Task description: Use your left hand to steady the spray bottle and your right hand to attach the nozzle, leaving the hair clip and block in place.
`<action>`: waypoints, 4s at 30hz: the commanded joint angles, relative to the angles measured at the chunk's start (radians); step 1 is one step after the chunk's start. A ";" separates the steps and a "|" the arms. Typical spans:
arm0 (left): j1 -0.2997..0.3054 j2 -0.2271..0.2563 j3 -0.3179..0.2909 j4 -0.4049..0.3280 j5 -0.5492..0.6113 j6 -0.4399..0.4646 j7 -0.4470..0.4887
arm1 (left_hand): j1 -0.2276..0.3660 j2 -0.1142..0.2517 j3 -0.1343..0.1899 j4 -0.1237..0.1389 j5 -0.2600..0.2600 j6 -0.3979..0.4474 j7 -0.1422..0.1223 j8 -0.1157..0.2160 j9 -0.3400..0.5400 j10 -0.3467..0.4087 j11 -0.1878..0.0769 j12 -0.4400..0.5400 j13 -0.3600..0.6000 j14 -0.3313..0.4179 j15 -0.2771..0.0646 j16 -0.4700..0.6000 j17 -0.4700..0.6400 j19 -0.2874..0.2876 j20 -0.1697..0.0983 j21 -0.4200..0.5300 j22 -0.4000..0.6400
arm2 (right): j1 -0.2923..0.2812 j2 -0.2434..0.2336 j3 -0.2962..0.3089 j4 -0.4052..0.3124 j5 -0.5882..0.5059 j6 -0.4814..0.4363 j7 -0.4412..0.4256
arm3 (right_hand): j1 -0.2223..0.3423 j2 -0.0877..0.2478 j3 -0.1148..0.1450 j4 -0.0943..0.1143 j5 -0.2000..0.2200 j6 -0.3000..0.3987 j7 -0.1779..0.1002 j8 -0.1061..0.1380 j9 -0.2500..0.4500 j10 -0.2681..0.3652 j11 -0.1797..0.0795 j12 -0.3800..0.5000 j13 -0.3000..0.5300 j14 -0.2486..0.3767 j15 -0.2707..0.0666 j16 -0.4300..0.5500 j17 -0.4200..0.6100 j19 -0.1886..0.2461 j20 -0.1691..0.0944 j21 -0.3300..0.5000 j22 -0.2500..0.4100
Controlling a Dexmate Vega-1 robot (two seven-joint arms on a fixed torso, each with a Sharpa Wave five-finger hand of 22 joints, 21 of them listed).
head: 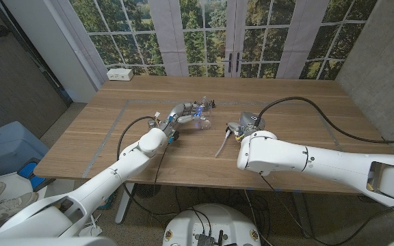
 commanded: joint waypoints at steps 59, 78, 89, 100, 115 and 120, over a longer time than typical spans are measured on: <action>0.022 0.014 -0.010 -0.025 -0.007 -0.011 -0.008 | 0.219 0.229 -0.029 0.006 0.009 0.337 0.013 -0.016 0.033 0.357 -0.049 -0.017 0.018 0.014 -0.158 -0.018 0.002 -0.013 -0.015 0.022 0.002 | 0.286 0.113 -0.349 0.216 0.145 0.000 0.000 | 0.246 -0.047 0.003 0.083 0.001 -0.132 -0.058 -0.044 0.013 -0.108 -0.065 -0.038 0.152 -0.069 -0.077 0.019 0.129 -0.061 -0.034 0.080 0.001; 0.026 0.016 -0.014 -0.028 -0.011 -0.006 -0.005 | 0.219 0.231 -0.034 0.005 0.010 0.339 0.013 -0.021 0.034 0.360 -0.050 -0.022 0.017 0.014 -0.158 -0.021 0.001 -0.015 -0.015 0.026 0.001 | 0.344 0.159 -0.442 0.271 0.156 0.000 0.000 | 0.273 -0.015 0.024 0.033 0.002 0.006 -0.153 0.005 0.008 -0.021 -0.119 -0.030 0.156 -0.034 -0.111 0.013 0.129 -0.060 -0.059 0.093 -0.004; 0.022 0.014 -0.013 -0.022 -0.013 -0.005 -0.007 | 0.219 0.233 -0.037 0.005 0.011 0.338 0.012 -0.024 0.034 0.362 -0.048 -0.025 0.017 0.014 -0.157 -0.023 0.001 -0.016 -0.015 0.028 0.000 | 0.271 0.158 -0.386 0.286 0.027 0.000 0.000 | 0.304 0.038 0.050 0.008 -0.002 0.299 -0.176 0.102 -0.002 0.113 -0.135 0.005 0.160 0.027 -0.145 0.020 0.139 -0.047 -0.087 0.124 -0.003; 0.013 0.011 -0.010 -0.010 -0.014 -0.003 -0.012 | 0.220 0.234 -0.039 0.005 0.011 0.339 0.012 -0.027 0.035 0.363 -0.049 -0.027 0.018 0.013 -0.158 -0.024 0.001 -0.018 -0.015 0.030 0.000 | 0.082 0.136 -0.197 0.284 -0.218 0.010 0.000 | 0.344 0.059 0.077 -0.007 0.004 0.433 -0.151 0.147 -0.003 0.186 -0.140 0.032 0.176 0.071 -0.165 0.013 0.143 -0.050 -0.100 0.144 -0.002; -0.015 -0.001 0.000 0.025 -0.015 -0.012 -0.034 | 0.221 0.235 -0.042 0.004 0.012 0.341 0.013 -0.031 0.035 0.363 -0.048 -0.031 0.019 0.013 -0.158 -0.026 0.000 -0.020 -0.016 0.032 -0.001 | -0.278 0.151 0.189 0.286 -0.635 0.281 0.018 | 0.345 0.058 0.084 -0.003 0.004 0.435 -0.152 0.145 -0.004 0.191 -0.135 0.034 0.183 0.075 -0.159 -0.006 0.136 -0.052 -0.098 0.153 -0.004; -0.020 -0.002 0.002 0.028 -0.013 -0.012 -0.035 | 0.221 0.235 -0.044 0.004 0.012 0.343 0.012 -0.031 0.036 0.364 -0.048 -0.032 0.019 0.013 -0.158 -0.026 0.000 -0.020 -0.016 0.034 -0.001 | -0.331 0.172 0.252 0.299 -0.717 0.324 0.060 | 0.350 0.059 0.088 -0.005 0.004 0.442 -0.145 0.147 -0.003 0.200 -0.136 0.037 0.186 0.081 -0.162 -0.009 0.137 -0.050 -0.100 0.158 -0.005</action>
